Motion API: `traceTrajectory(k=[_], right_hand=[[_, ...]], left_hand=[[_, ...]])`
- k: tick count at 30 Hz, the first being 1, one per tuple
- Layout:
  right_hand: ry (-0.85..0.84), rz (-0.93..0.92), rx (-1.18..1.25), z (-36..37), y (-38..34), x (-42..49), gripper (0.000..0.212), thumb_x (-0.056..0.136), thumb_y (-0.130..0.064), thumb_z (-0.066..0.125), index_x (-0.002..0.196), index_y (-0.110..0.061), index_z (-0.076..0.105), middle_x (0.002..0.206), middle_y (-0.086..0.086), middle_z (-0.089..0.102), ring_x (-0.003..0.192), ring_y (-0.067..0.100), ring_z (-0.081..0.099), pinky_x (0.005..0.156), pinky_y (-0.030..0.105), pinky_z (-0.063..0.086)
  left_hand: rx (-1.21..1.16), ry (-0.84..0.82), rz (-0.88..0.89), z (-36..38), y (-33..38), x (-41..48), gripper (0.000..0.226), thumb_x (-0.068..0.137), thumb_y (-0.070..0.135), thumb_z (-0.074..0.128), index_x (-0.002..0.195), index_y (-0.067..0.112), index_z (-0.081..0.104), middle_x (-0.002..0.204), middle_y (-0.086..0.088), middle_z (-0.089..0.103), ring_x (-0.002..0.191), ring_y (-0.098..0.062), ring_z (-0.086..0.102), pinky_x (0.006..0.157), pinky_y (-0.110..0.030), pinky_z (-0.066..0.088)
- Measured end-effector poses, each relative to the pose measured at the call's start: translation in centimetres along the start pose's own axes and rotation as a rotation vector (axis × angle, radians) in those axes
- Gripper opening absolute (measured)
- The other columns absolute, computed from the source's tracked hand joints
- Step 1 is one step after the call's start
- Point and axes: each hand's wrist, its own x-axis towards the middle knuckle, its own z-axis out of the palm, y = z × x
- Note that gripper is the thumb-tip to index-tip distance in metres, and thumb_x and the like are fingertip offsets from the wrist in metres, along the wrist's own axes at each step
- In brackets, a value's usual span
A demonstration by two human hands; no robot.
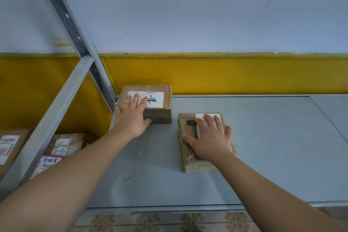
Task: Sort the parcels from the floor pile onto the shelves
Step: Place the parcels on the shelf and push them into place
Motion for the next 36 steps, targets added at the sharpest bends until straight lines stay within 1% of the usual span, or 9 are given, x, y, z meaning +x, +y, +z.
traceTrajectory(k=[3,7,12,15,18,22,26,32,36], right_hand=[[0.009,-0.035,0.059,-1.0,0.6,0.3,0.062,0.094,-0.056,0.046,0.151,-0.039,0.028,0.162,-0.006,0.018,0.151,0.019,0.008,0.119,0.051,0.011],[0.104,0.018,0.233,-2.7,2.9,1.9,0.072,0.091,-0.046,0.061,0.152,-0.034,0.025,0.160,0.001,0.021,0.146,0.026,0.022,0.114,0.049,0.026],[-0.066,0.306,0.833,-2.5,6.4,4.3,0.093,0.084,-0.053,0.069,0.156,-0.026,0.016,0.150,0.010,0.042,0.122,0.034,0.054,0.100,0.050,0.045],[-0.321,0.318,0.992,-1.6,7.3,3.4,0.069,0.090,-0.047,0.067,0.146,-0.019,0.036,0.123,0.006,0.067,0.102,0.025,0.066,0.086,0.044,0.051],[-0.405,0.259,1.168,-0.3,7.7,2.3,0.038,0.096,-0.032,0.063,0.131,-0.020,0.053,0.107,0.004,0.074,0.095,0.025,0.072,0.089,0.044,0.057],[-0.390,0.126,1.274,0.2,7.9,-0.4,0.038,0.098,-0.021,0.059,0.134,-0.029,0.049,0.114,0.002,0.072,0.099,0.023,0.071,0.083,0.040,0.058],[-0.339,0.005,1.285,0.1,8.8,-3.8,0.053,0.081,-0.037,0.070,0.126,-0.053,0.047,0.116,-0.010,0.072,0.109,0.023,0.067,0.101,0.055,0.045],[-0.174,-0.035,1.404,0.8,8.9,-10.9,0.062,0.091,-0.014,0.066,0.143,-0.035,0.040,0.119,-0.004,0.071,0.102,0.022,0.071,0.094,0.051,0.054],[-0.021,-0.006,1.453,1.5,9.2,-17.1,0.078,0.073,-0.021,0.075,0.143,-0.027,0.042,0.123,0.003,0.069,0.104,0.025,0.071,0.093,0.051,0.055]], left_hand=[[-0.161,0.072,0.028,1.1,1.9,-3.1,0.075,0.093,0.048,0.054,0.154,0.026,0.015,0.163,-0.003,0.005,0.150,-0.026,0.001,0.119,-0.055,0.007],[-0.691,-0.009,-0.138,2.4,6.3,-7.3,0.066,0.093,0.037,0.061,0.150,0.020,0.031,0.158,-0.002,0.027,0.145,-0.021,0.025,0.115,-0.034,0.022],[-1.007,-0.180,-0.408,4.2,10.5,-10.7,0.046,0.102,0.034,0.042,0.144,0.017,0.040,0.148,-0.006,0.044,0.132,-0.023,0.044,0.104,-0.030,0.034],[-1.174,-0.208,-0.465,4.3,11.2,-12.0,0.044,0.104,0.042,0.031,0.140,0.021,0.047,0.141,-0.002,0.050,0.127,-0.020,0.046,0.102,-0.031,0.035],[-1.425,-0.317,-0.469,3.7,12.5,-13.4,0.042,0.101,0.055,0.028,0.136,0.038,0.043,0.135,0.013,0.050,0.122,-0.014,0.046,0.100,-0.044,0.040],[-1.497,-0.239,-0.471,3.0,13.3,-15.4,0.035,0.100,0.042,0.045,0.134,0.040,0.037,0.127,0.013,0.056,0.111,-0.009,0.054,0.096,-0.047,0.045],[-1.501,-0.171,-0.408,1.9,12.9,-17.8,0.032,0.101,0.032,0.047,0.132,0.037,0.038,0.119,0.009,0.061,0.106,-0.007,0.056,0.091,-0.040,0.050],[-1.413,-0.160,-0.233,-0.2,11.3,-23.2,0.032,0.102,0.035,0.042,0.134,0.036,0.040,0.117,0.013,0.062,0.108,-0.008,0.056,0.101,-0.042,0.046],[-1.353,-0.163,-0.156,-0.5,9.8,-27.7,0.044,0.102,0.040,0.039,0.145,0.032,0.034,0.140,0.004,0.050,0.123,-0.014,0.047,0.105,-0.041,0.042]])
